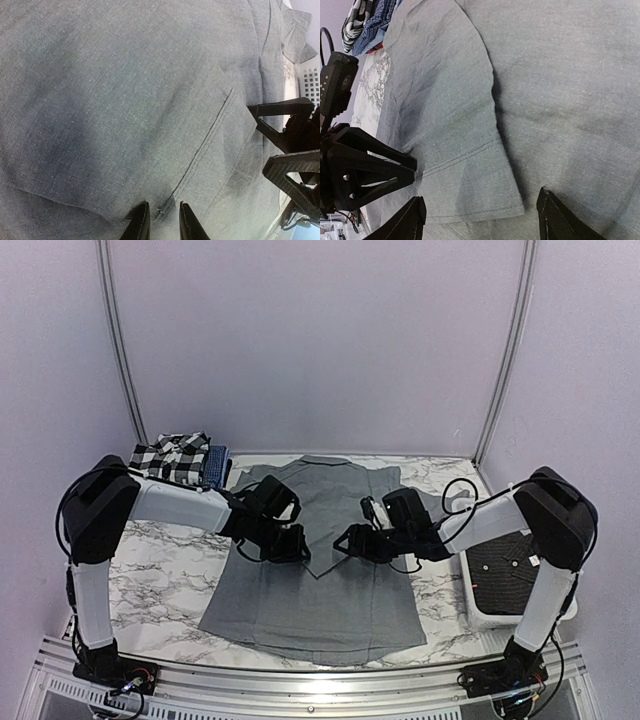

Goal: Fold and stack the long sleeve shirts
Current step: Pick up the sleeve from the center of the board, then pick up the flattened shirt from the center of the board, then fold the flattened shirt at the center of the board.

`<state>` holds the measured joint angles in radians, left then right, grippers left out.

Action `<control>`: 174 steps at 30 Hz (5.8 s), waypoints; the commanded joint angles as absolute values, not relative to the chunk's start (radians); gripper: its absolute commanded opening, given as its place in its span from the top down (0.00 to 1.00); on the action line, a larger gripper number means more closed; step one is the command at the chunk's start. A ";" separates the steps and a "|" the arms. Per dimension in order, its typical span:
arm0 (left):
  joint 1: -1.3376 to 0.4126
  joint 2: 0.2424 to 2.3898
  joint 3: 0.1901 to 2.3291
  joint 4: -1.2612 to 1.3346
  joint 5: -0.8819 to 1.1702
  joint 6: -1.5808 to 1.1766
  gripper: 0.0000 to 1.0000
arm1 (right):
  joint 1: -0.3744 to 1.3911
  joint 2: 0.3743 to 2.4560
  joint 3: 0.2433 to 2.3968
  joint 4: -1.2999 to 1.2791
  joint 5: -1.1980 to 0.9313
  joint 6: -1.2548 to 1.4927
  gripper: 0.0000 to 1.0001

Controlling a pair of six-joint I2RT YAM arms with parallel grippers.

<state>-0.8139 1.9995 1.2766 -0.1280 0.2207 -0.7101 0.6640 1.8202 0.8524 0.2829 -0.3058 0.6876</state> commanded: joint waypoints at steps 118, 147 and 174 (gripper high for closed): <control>-0.793 1.128 0.483 -0.462 0.172 -0.873 1.00 | 0.704 1.837 1.371 -0.025 -0.333 0.598 1.00; -1.004 1.476 1.077 -0.560 0.335 -0.484 1.00 | 0.417 1.813 1.970 -0.472 -0.027 0.083 1.00; -1.086 1.773 1.223 -0.533 0.406 -0.431 0.96 | 0.355 1.667 1.736 -0.394 -0.227 0.002 1.00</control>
